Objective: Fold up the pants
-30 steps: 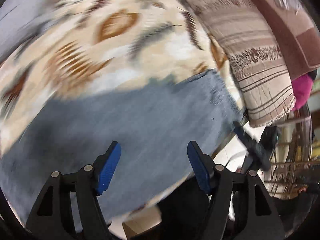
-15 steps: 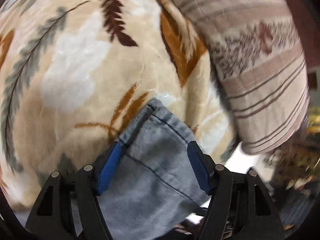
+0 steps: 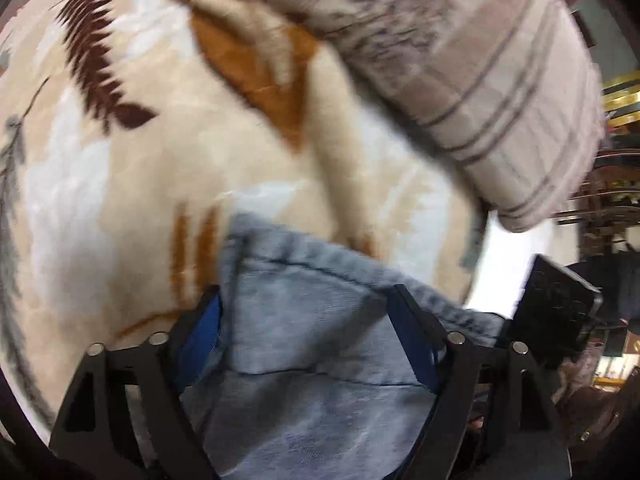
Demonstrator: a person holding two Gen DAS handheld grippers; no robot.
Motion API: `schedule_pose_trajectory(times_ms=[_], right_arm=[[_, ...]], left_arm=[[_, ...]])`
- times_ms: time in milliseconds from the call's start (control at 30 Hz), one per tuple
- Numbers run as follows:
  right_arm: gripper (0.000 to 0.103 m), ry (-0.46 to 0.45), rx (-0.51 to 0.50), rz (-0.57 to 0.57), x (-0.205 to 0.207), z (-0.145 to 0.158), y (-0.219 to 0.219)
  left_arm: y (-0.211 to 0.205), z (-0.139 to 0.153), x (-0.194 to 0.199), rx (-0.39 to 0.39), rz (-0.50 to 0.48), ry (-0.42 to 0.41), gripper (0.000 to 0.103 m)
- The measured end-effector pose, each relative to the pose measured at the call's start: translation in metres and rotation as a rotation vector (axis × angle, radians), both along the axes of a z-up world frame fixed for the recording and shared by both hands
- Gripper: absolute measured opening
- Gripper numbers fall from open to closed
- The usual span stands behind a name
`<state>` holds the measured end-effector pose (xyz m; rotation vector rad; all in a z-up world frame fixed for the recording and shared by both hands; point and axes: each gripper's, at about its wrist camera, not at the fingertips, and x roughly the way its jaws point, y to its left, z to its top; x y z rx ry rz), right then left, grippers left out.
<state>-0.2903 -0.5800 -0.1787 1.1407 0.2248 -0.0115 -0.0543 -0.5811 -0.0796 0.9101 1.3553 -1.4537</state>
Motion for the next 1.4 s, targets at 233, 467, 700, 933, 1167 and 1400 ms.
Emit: schedule_pose_trajectory(times_ms=[233,467,700,933,1167,1400], right_arm=[[0.025,0.097,-0.039,-0.019,0.011,0.003,-0.005],[0.025,0.126,-0.225,-0.001,0.011,0.063,0.019],[0.025,0.132,-0.363,0.062,0.022,0.114,0.071],[0.028,0.148,-0.442,0.26,0.066,0.13,0.153],[0.064,0.35,-0.518,0.519,0.142,0.098,0.25],[0.067,0.38,-0.642,0.63,0.137,0.121,0.281]], left_arm=[[0.024,0.016,0.017,-0.08,0.133,-0.026,0.01],[0.067,0.074,0.02,-0.215,0.177,-0.039,0.01],[0.138,0.117,0.035,-0.281,0.317,-0.035,0.01],[0.214,0.095,0.066,-0.211,0.509,-0.055,0.012],[0.326,0.022,0.127,-0.016,0.889,0.057,0.017],[0.399,0.026,0.133,-0.07,1.021,0.114,0.022]])
